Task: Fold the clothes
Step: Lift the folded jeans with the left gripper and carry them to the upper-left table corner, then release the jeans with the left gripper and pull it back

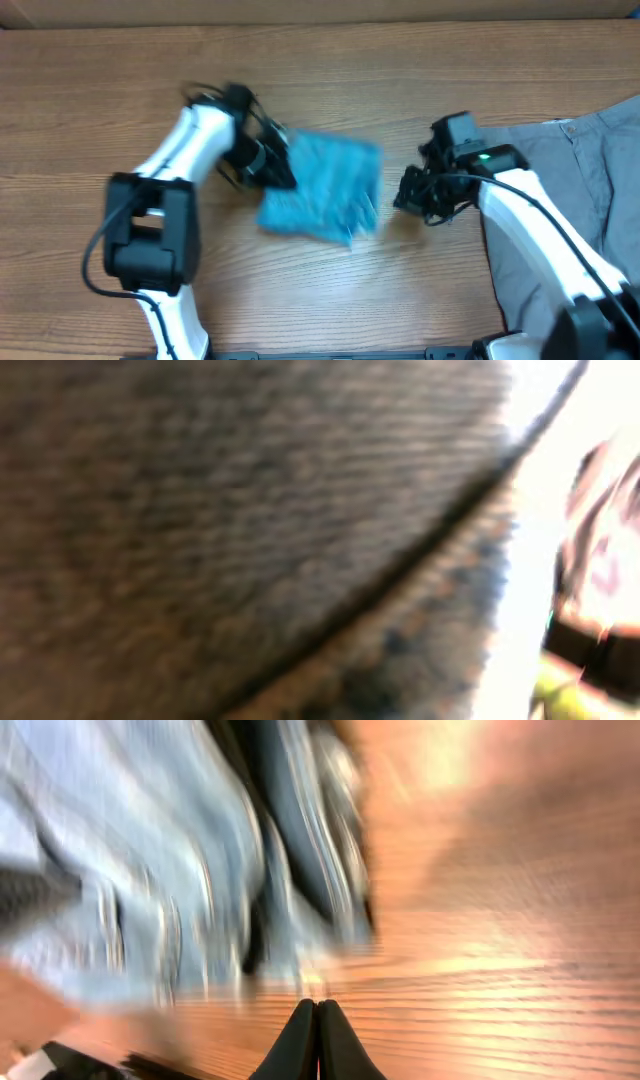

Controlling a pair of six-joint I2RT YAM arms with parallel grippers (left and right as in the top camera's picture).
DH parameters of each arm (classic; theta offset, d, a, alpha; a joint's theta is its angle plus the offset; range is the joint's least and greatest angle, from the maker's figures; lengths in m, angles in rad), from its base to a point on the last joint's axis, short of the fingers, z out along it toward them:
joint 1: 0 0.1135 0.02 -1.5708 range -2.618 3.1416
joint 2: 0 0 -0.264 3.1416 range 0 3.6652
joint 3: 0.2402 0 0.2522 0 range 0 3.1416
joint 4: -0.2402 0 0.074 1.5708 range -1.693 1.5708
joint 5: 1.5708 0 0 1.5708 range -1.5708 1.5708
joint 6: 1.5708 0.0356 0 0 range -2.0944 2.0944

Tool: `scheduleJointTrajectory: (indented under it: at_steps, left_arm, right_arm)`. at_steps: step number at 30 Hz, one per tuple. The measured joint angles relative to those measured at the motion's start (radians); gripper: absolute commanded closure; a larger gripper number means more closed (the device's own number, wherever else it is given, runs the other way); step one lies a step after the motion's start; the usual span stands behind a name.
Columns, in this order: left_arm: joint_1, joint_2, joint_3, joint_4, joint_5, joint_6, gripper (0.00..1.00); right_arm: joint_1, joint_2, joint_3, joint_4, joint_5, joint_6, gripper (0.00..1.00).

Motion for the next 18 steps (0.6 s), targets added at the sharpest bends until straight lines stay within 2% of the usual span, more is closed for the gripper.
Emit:
scheduleJointTrajectory:
  at_steps: [6, 9, 14, 15, 16, 17, 18]
  left_arm:
    - [0.281, 0.002, 0.219, 0.126, -0.012, -0.085, 0.96]
    - [0.427, 0.003, 0.229, 0.217, -0.035, -0.148, 0.96]
    - [0.584, 0.024, 0.229, 0.286, -0.078, -0.21, 0.96]
    - [0.603, 0.031, 0.229, 0.286, -0.087, -0.215, 0.92]
    - [0.618, 0.037, 0.229, 0.284, -0.096, -0.218, 0.78]
    - [0.629, 0.045, 0.229, 0.278, -0.105, -0.219, 0.45]
    - [0.641, 0.057, 0.229, 0.263, -0.127, -0.229, 0.0]
  right_arm:
    - [0.0, -0.108, 0.046, -0.003, 0.0, 0.0, 0.95]
    - [0.0, -0.109, 0.046, -0.018, 0.0, 0.0, 0.95]
    - [0.0, -0.109, 0.046, -0.024, 0.0, 0.0, 0.95]
    - [0.0, -0.109, 0.046, -0.024, 0.0, 0.0, 0.95]
    - [0.0, -0.109, 0.046, -0.023, 0.0, 0.0, 0.95]
    - [0.0, -0.109, 0.046, -0.024, 0.0, 0.0, 0.95]
    - [0.0, -0.109, 0.046, -0.024, 0.0, 0.0, 0.95]
